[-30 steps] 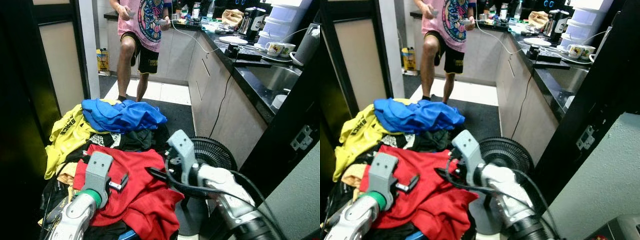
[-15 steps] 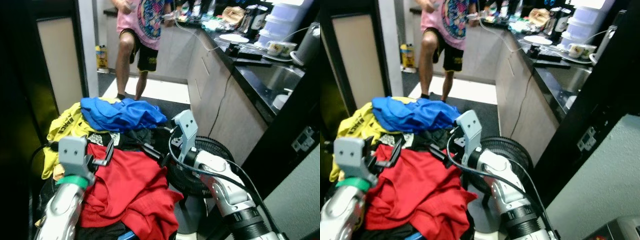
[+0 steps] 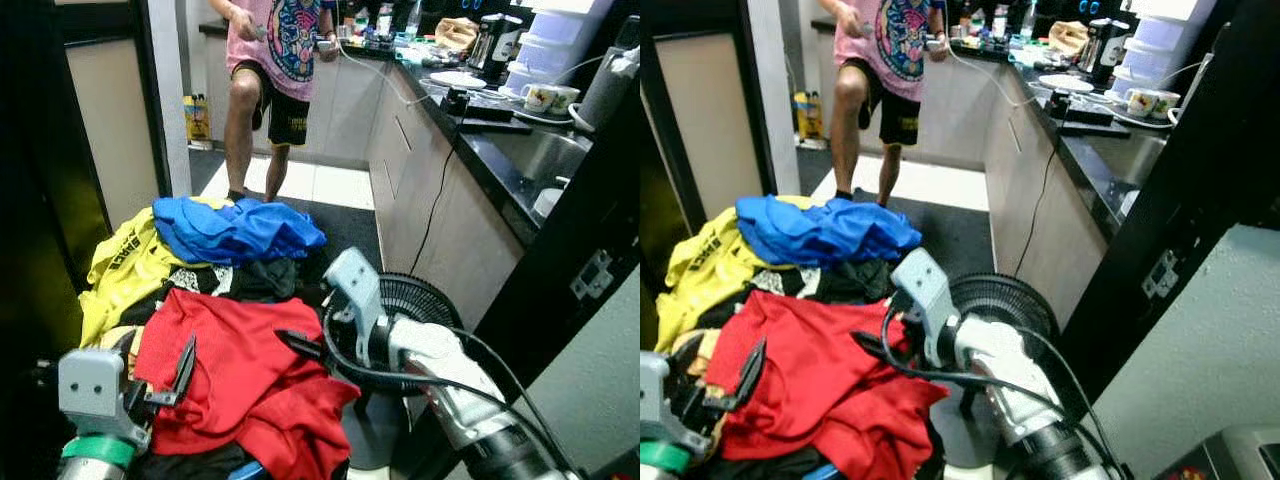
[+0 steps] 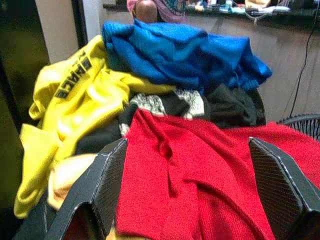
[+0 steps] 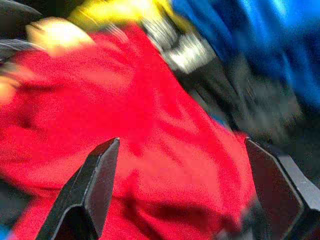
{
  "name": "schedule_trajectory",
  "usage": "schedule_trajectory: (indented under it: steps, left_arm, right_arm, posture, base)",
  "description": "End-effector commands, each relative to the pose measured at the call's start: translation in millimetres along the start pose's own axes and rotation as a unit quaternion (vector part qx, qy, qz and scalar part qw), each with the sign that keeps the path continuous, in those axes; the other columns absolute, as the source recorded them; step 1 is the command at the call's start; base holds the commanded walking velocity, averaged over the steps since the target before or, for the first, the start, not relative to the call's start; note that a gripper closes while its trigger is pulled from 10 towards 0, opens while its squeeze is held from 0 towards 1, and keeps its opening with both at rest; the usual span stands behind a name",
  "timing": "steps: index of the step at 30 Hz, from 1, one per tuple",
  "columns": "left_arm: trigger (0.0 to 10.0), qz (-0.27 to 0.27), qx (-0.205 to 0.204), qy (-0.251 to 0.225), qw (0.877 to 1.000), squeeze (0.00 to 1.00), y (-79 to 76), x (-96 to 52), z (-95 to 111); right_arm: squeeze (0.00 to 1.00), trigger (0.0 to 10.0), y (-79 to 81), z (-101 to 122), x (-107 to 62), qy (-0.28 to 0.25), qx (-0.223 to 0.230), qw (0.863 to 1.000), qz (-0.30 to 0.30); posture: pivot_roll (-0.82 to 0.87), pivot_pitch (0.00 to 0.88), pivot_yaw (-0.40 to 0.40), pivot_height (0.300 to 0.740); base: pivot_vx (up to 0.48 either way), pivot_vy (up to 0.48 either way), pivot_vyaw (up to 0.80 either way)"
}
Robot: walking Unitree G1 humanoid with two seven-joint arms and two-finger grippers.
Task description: Clothes washing
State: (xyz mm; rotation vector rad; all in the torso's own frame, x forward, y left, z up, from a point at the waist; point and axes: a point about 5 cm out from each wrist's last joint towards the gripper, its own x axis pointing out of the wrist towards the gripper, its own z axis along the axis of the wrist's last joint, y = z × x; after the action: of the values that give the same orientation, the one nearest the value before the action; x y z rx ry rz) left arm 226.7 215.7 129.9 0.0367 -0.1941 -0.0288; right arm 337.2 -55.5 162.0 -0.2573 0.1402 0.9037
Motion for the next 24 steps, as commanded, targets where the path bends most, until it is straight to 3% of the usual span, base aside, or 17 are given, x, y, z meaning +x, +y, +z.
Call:
schedule_trajectory:
  steps: [1, 8, 24]
  left_arm:
    - [10.0, -0.006, 0.007, 0.016, 1.0, 0.0, -3.9, -0.8, -6]
    - [10.0, -0.024, -0.003, 0.014, 1.0, 0.0, -15.5, 4.3, -8]
    - [10.0, -0.034, -0.003, 0.022, 0.999, 0.0, -26.1, 23.9, -15]
  right_arm:
    - [1.0, 10.0, -2.7, -3, 5.1, 0.016, 0.001, 1.0, -0.024]
    - [1.0, 10.0, -0.6, -5, 20.1, 0.024, 0.016, 0.998, -0.048]
    - [1.0, 10.0, -12.6, -26, 12.4, 0.061, 0.019, 0.996, -0.064]
  posture:
    - [0.0, 0.0, -0.081, 0.74]
    - [0.0, 0.029, -0.089, 0.74]
    - [-0.05, 0.042, -0.023, 0.74]
  base:
    - [0.0, 0.0, 0.0]
    - [0.0, 0.0, 0.0]
    - [0.0, 0.0, 0.0]
